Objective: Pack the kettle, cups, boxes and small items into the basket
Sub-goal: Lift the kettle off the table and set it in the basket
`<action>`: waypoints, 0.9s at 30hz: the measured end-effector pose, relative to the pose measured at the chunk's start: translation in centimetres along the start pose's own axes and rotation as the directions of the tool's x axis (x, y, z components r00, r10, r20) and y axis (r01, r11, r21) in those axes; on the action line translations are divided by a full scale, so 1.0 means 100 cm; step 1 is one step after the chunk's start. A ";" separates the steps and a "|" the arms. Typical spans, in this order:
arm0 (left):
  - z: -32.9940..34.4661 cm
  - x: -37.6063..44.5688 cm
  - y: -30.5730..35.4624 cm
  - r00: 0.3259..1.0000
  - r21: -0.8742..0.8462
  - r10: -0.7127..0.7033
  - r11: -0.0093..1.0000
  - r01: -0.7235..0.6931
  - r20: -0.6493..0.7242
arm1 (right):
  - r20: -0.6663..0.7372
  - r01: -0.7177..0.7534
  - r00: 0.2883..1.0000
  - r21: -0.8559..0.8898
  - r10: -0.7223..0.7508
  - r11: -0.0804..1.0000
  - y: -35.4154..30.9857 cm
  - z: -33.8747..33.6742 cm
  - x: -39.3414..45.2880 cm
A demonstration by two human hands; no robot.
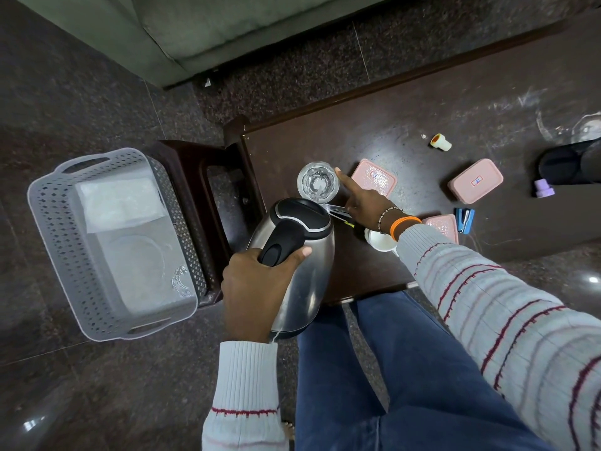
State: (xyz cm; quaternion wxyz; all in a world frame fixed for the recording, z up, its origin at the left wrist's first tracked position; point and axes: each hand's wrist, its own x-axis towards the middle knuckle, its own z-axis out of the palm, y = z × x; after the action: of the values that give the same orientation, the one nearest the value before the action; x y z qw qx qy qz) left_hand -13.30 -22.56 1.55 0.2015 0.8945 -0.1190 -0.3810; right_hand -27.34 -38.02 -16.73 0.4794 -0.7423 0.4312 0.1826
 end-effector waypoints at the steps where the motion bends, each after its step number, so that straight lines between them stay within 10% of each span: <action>1: 0.000 0.000 0.000 1.000 0.000 0.001 1.000 -0.001 -0.002 | -0.001 0.000 1.000 -0.001 0.000 1.000 0.000 0.000 0.000; 27: 0.002 0.000 0.002 1.000 -0.001 -0.014 1.000 0.014 0.001 | 0.030 -0.014 0.999 -0.004 0.014 1.000 -0.014 -0.005 -0.011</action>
State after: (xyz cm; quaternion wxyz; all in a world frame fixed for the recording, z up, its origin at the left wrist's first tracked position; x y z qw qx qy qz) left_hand -13.44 -22.80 1.48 0.1990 0.8951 -0.1126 -0.3829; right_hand -26.87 -37.69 -14.99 0.4832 -0.7372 0.4289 0.1978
